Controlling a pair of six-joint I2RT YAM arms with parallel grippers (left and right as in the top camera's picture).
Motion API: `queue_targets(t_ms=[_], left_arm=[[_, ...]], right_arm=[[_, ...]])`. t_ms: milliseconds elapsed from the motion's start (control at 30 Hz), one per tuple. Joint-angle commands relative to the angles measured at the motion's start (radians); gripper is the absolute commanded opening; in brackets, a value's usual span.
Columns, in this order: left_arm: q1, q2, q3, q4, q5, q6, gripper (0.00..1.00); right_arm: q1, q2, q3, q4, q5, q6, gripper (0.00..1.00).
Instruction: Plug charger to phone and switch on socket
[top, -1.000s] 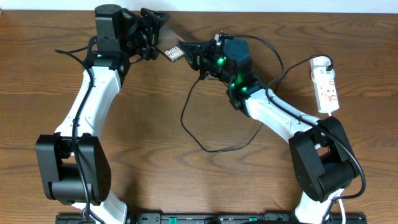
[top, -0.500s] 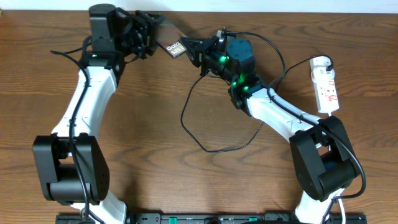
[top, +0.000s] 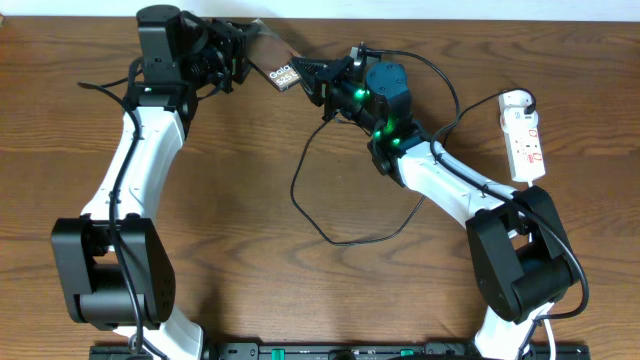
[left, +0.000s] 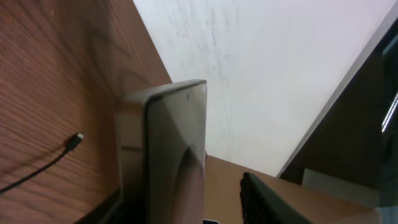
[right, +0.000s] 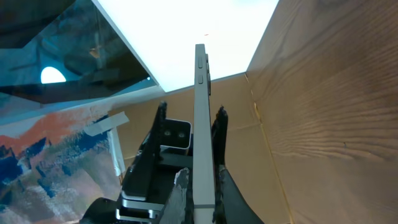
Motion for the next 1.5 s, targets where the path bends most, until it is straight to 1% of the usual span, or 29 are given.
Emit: queue_targets(t_ms=[0,67,133,233,267,367,533,567,600,633,733,833,933,1033,1133,1233,1367,1400,1467], left_arm=[[0.0,-0.005,0.003,0.007,0.017,-0.019,0.38],[0.0,-0.005,0.003,0.006,0.017,-0.019,0.29],[0.0,-0.005,0.003,-0.001,0.022,-0.023,0.26],[0.0,-0.005,0.003,-0.001,0.029,-0.03,0.19],[0.0,-0.005,0.003,-0.001,0.029,-0.031,0.14],[0.0,-0.005,0.003,-0.001,0.029,-0.037,0.08],[0.001,-0.005,0.003,-0.001,0.035,-0.037,0.08],[0.001,-0.005,0.003,-0.001,0.035,-0.037,0.08],[0.001,-0.005,0.003,-0.001,0.035,-0.037,0.08],[0.001,-0.005,0.003,-0.001,0.035,-0.037,0.08],[0.001,-0.005,0.003,-0.001,0.035,-0.037,0.07],[0.001,-0.005,0.003,-0.001,0.035,-0.035,0.08],[0.005,-0.005,0.003,0.0,0.035,-0.006,0.07],[0.021,-0.005,0.003,0.0,0.06,0.088,0.07],[0.05,-0.005,0.003,0.0,0.115,0.202,0.07],[0.085,-0.005,0.003,-0.002,0.175,0.275,0.07],[0.149,-0.005,0.003,-0.003,0.315,0.291,0.07],[0.184,-0.006,0.003,-0.003,0.375,0.291,0.07],[0.218,-0.005,0.003,-0.003,0.427,0.292,0.08]], right_arm=[[0.005,-0.001,0.001,0.02,0.006,0.013,0.01],[0.005,-0.001,0.001,0.019,0.009,0.013,0.01],[0.005,-0.001,0.001,0.02,0.008,0.013,0.01],[0.005,-0.001,0.001,0.019,0.009,0.013,0.01],[0.005,-0.001,0.001,0.019,0.008,0.013,0.01],[0.006,-0.001,0.001,0.019,0.006,0.013,0.01],[0.008,-0.001,0.001,0.016,-0.003,0.012,0.01],[0.008,-0.001,0.001,0.014,-0.004,0.012,0.06],[0.008,-0.001,0.001,0.014,-0.007,0.006,0.24],[0.008,-0.001,0.001,0.014,-0.011,0.0,0.39],[0.008,-0.001,0.001,0.013,-0.03,-0.019,0.77],[0.006,-0.001,0.001,0.011,-0.041,-0.058,0.99],[-0.011,-0.001,0.001,-0.016,-0.064,-0.112,0.99],[-0.047,-0.001,0.001,-0.087,-0.138,-0.199,0.99],[-0.097,-0.001,0.001,-0.182,-0.228,-0.348,0.99],[-0.139,-0.001,0.001,-0.24,-0.295,-0.496,0.99],[-0.186,-0.003,0.002,-0.303,-0.394,-0.641,0.99],[-0.194,-0.009,0.002,-0.346,-0.415,-0.706,0.99],[-0.195,-0.02,0.002,-0.396,-0.419,-0.788,0.99]])
